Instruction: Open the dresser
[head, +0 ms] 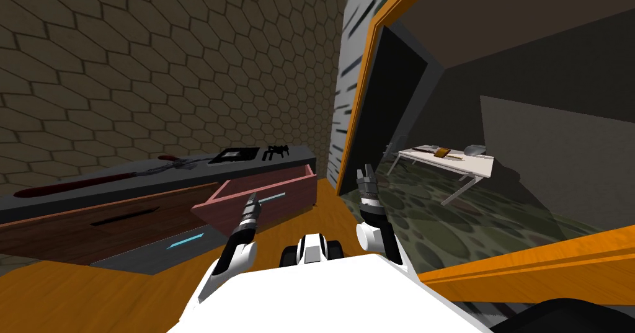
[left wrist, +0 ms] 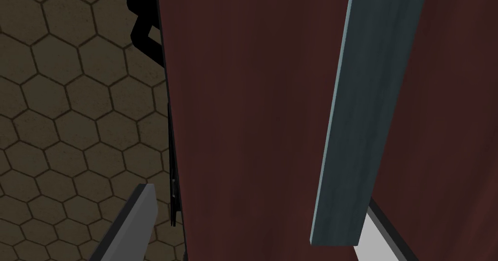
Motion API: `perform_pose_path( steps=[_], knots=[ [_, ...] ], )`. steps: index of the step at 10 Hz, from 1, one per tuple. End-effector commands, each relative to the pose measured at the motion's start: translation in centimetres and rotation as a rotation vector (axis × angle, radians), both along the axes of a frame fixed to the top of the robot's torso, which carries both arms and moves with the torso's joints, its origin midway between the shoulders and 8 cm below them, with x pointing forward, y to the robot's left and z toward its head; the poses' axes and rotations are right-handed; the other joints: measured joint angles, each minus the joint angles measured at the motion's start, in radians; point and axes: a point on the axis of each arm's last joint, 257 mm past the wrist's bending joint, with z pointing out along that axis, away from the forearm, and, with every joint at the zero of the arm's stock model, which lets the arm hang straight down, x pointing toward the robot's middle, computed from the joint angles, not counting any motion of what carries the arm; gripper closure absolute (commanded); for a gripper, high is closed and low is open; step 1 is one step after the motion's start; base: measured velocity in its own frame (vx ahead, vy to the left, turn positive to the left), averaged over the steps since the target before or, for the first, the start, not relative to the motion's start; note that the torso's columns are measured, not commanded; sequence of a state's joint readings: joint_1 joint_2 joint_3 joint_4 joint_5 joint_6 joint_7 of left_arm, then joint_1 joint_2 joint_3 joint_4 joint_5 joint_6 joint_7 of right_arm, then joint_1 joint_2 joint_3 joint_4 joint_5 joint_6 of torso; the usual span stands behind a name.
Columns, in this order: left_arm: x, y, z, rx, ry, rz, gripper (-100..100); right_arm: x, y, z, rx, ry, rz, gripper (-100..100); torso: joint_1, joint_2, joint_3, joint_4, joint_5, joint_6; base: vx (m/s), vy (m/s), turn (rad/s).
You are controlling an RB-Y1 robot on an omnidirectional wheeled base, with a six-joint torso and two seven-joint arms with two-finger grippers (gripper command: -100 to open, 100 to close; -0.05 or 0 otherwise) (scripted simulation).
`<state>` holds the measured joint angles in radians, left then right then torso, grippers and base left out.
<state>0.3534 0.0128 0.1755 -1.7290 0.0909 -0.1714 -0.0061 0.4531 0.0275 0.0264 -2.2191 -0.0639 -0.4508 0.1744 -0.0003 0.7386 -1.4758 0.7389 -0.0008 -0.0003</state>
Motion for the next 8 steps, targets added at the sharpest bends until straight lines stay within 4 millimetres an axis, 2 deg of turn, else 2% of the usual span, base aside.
perform_pose_path(
  steps=[1,2,3,8],
  knots=[
    [0.3,0.2,1.6,-0.001,-0.001,0.000,-100,0.0,0.0,0.0,0.000,0.000,0.000,0,-0.001,0.002,0.001,0.002,-0.002,0.000,0.000,-0.006,-0.011],
    [0.1,0.2,0.5,-0.006,0.012,0.000,-100,0.0,0.0,0.0,0.000,0.000,0.000,0,-0.002,0.004,0.001,0.004,-0.004,-0.001,0.006,0.000,-0.005],
    [0.0,0.2,0.4,-0.008,0.017,0.000,0,0.0,0.0,0.0,0.000,0.000,0.000,0,-0.002,0.004,0.002,0.003,-0.002,-0.001,0.000,0.000,0.000],
    [-0.1,0.2,-0.1,-0.012,0.029,0.001,0,0.0,0.0,0.0,0.000,0.000,0.000,0,0.000,0.000,0.000,0.000,0.000,0.000,0.000,0.000,0.000]
  ],
)
